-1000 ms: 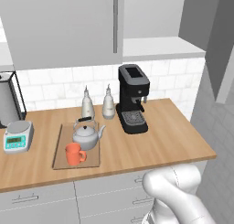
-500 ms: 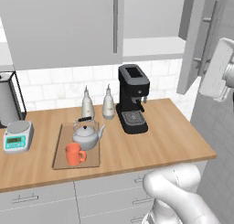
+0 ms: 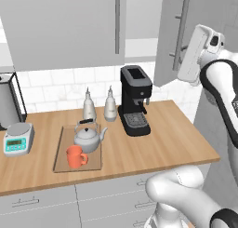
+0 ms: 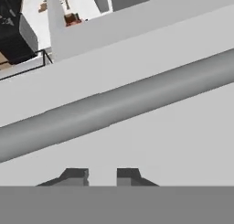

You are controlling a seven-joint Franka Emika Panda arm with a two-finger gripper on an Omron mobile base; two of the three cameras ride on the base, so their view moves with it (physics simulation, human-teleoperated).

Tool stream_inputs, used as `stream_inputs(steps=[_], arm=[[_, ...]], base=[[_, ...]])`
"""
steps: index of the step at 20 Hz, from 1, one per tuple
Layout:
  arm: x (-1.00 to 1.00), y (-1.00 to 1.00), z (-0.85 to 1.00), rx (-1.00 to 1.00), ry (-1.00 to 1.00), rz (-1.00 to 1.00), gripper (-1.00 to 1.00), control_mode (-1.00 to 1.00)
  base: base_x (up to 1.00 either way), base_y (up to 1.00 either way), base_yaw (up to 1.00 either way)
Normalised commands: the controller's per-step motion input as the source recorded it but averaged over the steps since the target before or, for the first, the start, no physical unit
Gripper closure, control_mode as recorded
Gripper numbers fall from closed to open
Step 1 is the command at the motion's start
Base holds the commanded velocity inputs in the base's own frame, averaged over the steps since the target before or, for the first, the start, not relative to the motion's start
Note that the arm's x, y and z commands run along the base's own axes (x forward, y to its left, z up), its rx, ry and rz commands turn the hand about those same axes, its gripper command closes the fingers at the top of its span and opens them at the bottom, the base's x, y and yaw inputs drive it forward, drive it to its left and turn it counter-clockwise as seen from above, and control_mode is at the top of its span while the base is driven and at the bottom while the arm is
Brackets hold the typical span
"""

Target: Pick the kettle from the counter and place it on the tray. Then pick the mug from the cabinet and place it on the tray. Then close the cabinet doors.

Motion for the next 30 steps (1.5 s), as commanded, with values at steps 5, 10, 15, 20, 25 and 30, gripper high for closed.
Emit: stream_inputs(steps=[5,10,15,20,25,30], arm=[[0.68,-0.1,0.27,-0.06,0.2,-0.23,1.0,-1.0],[0.72,-0.18,0.14,-0.1,0.26,-0.24,1.0,-1.0],[0.84,-0.05,-0.09,-0.01,0.14,-0.25,1.0,-1.0],[0.88,0.0,-0.62,0.02,0.01,-0.24,1.0,-1.0],[1.0,-0.02,-0.81,0.08,0.0,-0.2,1.0,-1.0],[1.0,-0.19,-0.32,0.1,0.04,-0.07,1.0,-1.0]], base=[[0.0,0.0,0.0],[0.0,0.0,0.0],[0.0,0.0,0.0],[0.0,0.0,0.0],[0.0,0.0,0.0],[0.0,0.0,0.0]])
